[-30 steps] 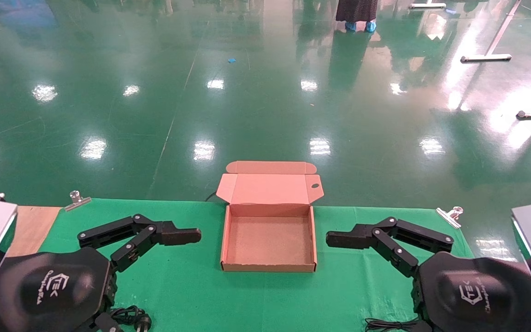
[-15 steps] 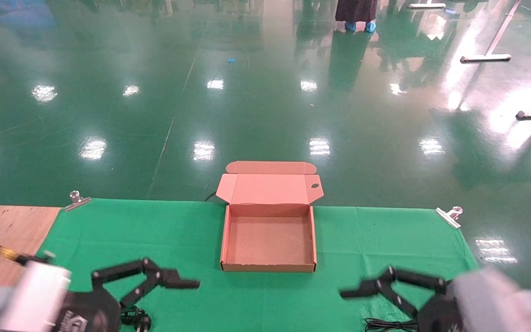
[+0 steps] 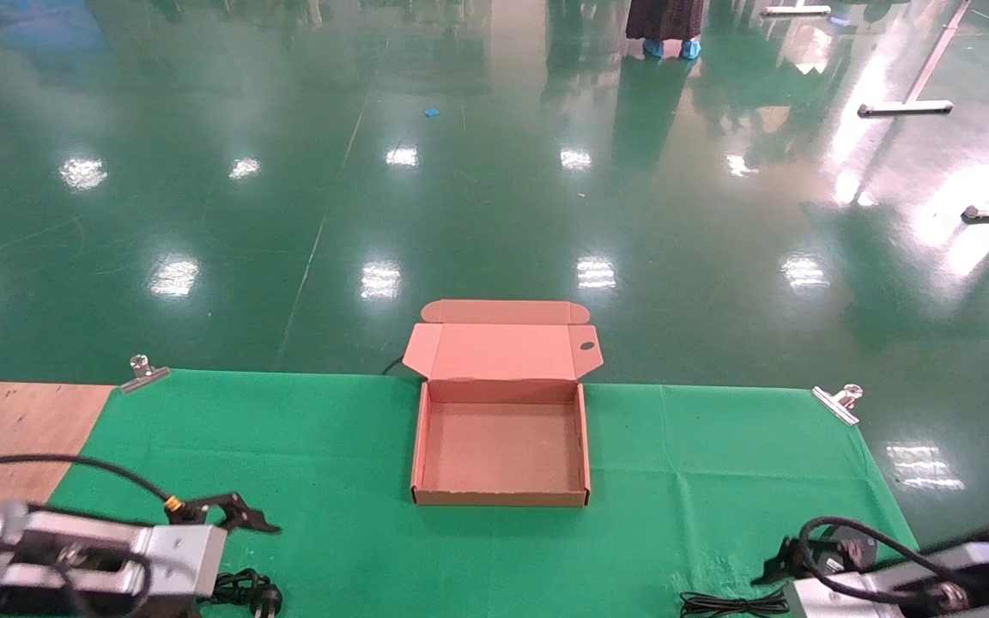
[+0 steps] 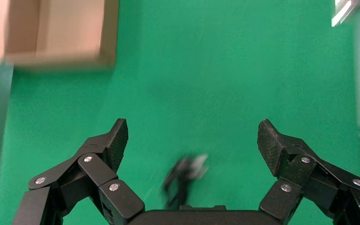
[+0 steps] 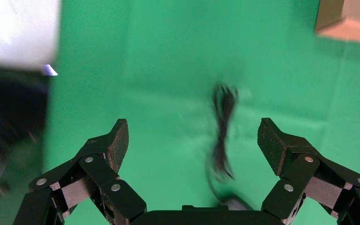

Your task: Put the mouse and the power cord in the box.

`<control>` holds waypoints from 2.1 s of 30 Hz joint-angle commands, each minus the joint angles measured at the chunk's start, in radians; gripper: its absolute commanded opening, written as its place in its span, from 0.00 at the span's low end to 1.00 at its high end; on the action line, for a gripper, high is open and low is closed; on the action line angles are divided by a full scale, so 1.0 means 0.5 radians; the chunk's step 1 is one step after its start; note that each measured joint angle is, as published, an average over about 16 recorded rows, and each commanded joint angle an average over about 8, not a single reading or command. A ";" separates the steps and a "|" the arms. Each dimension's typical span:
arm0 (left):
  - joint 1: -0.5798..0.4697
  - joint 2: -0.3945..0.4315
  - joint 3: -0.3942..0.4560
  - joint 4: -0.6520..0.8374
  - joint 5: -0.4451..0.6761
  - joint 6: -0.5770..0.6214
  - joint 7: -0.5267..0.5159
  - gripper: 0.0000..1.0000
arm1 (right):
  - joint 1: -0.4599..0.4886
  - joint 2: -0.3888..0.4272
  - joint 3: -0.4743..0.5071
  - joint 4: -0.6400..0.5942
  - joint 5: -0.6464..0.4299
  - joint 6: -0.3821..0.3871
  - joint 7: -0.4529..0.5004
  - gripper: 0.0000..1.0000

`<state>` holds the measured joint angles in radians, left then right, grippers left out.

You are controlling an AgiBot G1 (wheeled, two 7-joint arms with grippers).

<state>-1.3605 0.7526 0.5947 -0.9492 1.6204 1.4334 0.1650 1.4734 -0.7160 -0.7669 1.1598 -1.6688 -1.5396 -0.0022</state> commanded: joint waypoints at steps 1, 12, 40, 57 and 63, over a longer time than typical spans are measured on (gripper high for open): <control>-0.079 0.060 0.067 0.114 0.202 -0.071 0.090 1.00 | 0.058 -0.050 -0.068 -0.059 -0.152 0.022 -0.083 1.00; -0.225 0.385 0.274 0.778 0.583 -0.285 0.465 1.00 | 0.125 -0.416 -0.176 -0.783 -0.380 0.321 -0.621 1.00; -0.390 0.598 0.216 1.651 0.525 -0.570 0.912 0.81 | 0.215 -0.859 -0.108 -2.107 -0.264 0.783 -1.373 0.61; -0.457 0.624 0.228 1.807 0.546 -0.621 1.004 0.00 | 0.201 -0.912 -0.096 -2.243 -0.256 1.021 -1.471 0.00; -0.472 0.611 0.227 1.842 0.544 -0.629 1.019 0.00 | 0.212 -0.935 -0.094 -2.264 -0.252 0.998 -1.479 0.00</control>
<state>-1.5943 1.0553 0.7075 -0.0283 1.8918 1.1189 0.6736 1.5797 -1.1813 -0.8146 0.0281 -1.7957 -1.0451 -0.7425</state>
